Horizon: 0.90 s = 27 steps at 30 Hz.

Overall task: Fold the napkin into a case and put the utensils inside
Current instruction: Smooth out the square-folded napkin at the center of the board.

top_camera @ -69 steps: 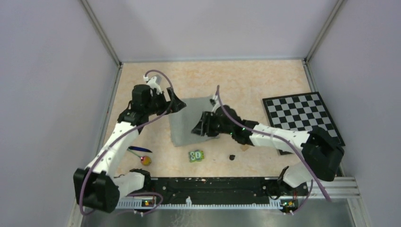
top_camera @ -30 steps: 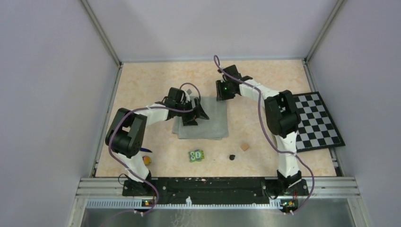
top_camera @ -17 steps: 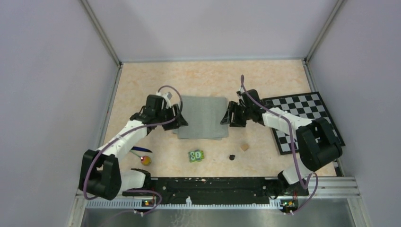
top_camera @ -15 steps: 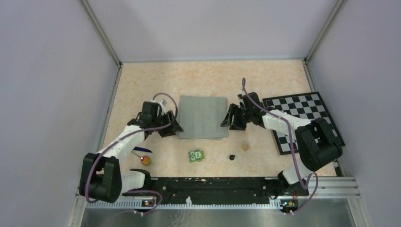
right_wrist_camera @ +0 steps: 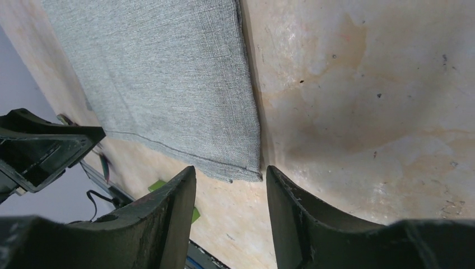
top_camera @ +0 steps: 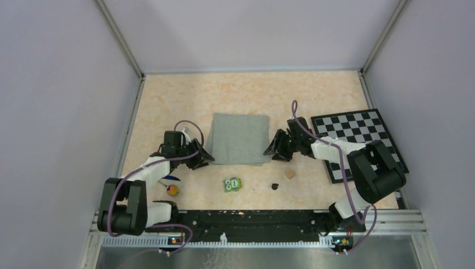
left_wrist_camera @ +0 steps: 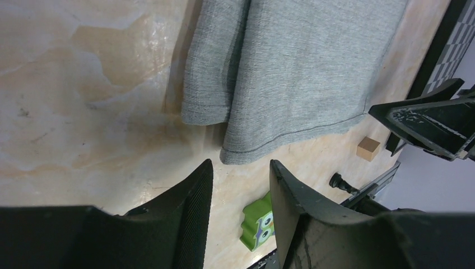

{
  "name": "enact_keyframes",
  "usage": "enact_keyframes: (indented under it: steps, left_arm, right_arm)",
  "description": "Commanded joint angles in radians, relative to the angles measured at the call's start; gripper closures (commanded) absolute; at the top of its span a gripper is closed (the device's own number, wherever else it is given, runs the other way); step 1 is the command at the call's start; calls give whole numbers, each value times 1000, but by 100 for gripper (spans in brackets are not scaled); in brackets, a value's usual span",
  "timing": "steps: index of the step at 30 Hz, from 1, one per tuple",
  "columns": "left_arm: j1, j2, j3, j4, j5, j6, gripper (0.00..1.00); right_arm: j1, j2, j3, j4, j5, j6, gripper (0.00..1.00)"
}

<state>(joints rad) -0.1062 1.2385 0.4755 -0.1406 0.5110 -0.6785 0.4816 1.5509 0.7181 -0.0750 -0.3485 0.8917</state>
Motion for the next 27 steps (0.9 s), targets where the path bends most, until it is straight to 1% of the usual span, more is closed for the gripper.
enact_keyframes:
  steps: [1, 4, 9, 11, 12, 14, 16, 17, 18, 22, 24, 27]
  left_arm:
    - [2, 29, -30, 90, 23, -31, 53]
    - [2, 43, -37, 97, 19, -27, 53]
    - [2, 83, -32, 89, 19, -11, 54]
    - [2, 86, -38, 93, 11, -5, 55]
    - [2, 85, -40, 96, 8, -2, 56]
    - [2, 98, -41, 102, 10, 3, 58]
    - [2, 110, -41, 108, 16, 9, 60]
    - [2, 115, -41, 112, 19, 12, 61]
    - [2, 119, -43, 120, 21, 11, 62]
    - [2, 135, -44, 133, 29, 11, 65]
    - [1, 143, -46, 169, 37, 9, 68]
    - [2, 144, -45, 179, 45, 10, 73]
  right_arm:
    - [13, -57, 4, 19, 58, 30, 50]
    - [27, -62, 3, 8, 101, 61, 46]
    - [74, -76, 5, -16, 202, 130, 45]
    - [105, -76, 26, -63, 261, 156, 44]
    - [124, -69, 53, -119, 328, 172, 44]
    - [165, -34, 163, -313, 453, 226, 43]
    - [200, -1, 248, -459, 519, 251, 43]
    - [219, 12, 285, -549, 554, 286, 43]
    - [234, 25, 312, -597, 579, 327, 42]
    - [271, 99, 412, -752, 607, 431, 42]
    - [273, 154, 460, -805, 586, 466, 43]
    - [277, 227, 528, -859, 544, 499, 46]
